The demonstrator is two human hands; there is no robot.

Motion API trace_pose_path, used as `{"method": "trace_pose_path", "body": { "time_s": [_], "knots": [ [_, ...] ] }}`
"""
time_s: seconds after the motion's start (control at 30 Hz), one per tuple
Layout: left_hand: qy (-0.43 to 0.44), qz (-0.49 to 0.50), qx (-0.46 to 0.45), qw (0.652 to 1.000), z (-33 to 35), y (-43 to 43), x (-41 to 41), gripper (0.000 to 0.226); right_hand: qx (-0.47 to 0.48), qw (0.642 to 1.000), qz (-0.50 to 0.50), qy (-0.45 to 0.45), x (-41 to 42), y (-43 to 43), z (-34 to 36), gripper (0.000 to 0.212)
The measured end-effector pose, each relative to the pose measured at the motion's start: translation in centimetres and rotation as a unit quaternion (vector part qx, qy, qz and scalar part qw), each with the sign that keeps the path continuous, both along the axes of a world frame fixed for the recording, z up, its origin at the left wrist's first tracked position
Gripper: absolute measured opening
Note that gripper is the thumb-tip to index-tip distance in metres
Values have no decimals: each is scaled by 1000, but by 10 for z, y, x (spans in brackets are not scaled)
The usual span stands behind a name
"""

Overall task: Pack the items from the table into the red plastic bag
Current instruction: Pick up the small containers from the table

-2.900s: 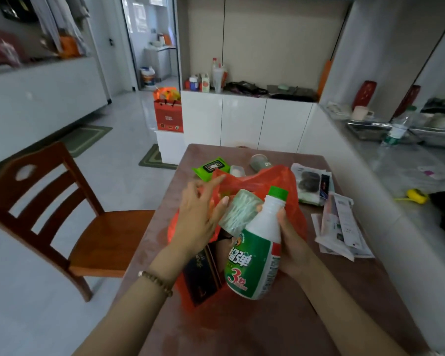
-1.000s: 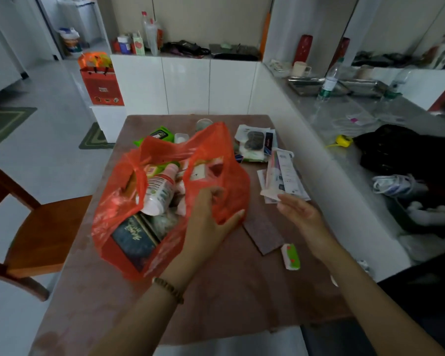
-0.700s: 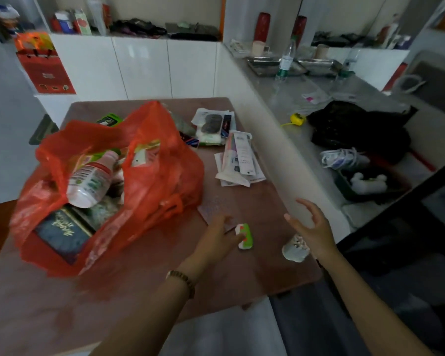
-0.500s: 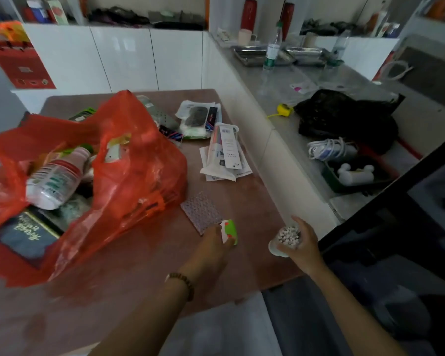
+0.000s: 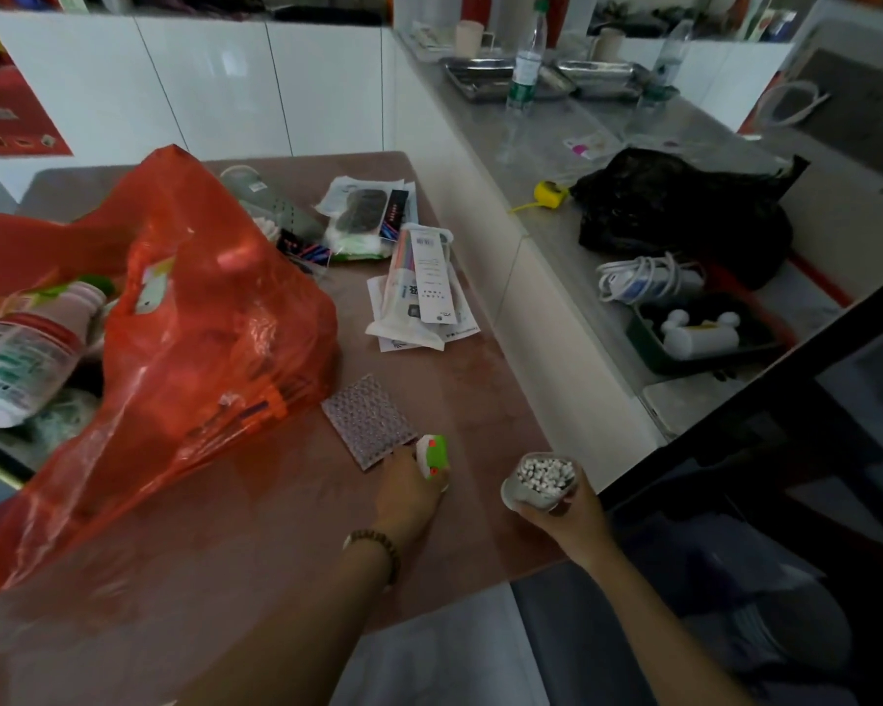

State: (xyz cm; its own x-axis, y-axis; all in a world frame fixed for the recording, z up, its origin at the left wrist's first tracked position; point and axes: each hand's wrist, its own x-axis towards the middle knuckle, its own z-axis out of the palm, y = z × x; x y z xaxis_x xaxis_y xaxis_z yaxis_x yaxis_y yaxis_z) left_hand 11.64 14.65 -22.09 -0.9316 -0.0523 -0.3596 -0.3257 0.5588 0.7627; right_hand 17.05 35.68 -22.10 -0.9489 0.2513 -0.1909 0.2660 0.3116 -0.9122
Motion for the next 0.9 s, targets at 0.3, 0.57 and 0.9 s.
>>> {"method": "trace_pose_path", "body": {
  "time_s": [0.3,0.57,0.9],
  "knots": [
    [-12,-35,28,999,6,14,-3,29,-41,997,-55,-38,-5,-17,-6,66],
    [-80,86,292,949,10,4,-3,30,-518,844,-57,-128,-32,-62,29,36],
    [5,125,227,966,18,-78,-26,56,-473,862,23,-181,-106,-131,37,36]
  ]
}}
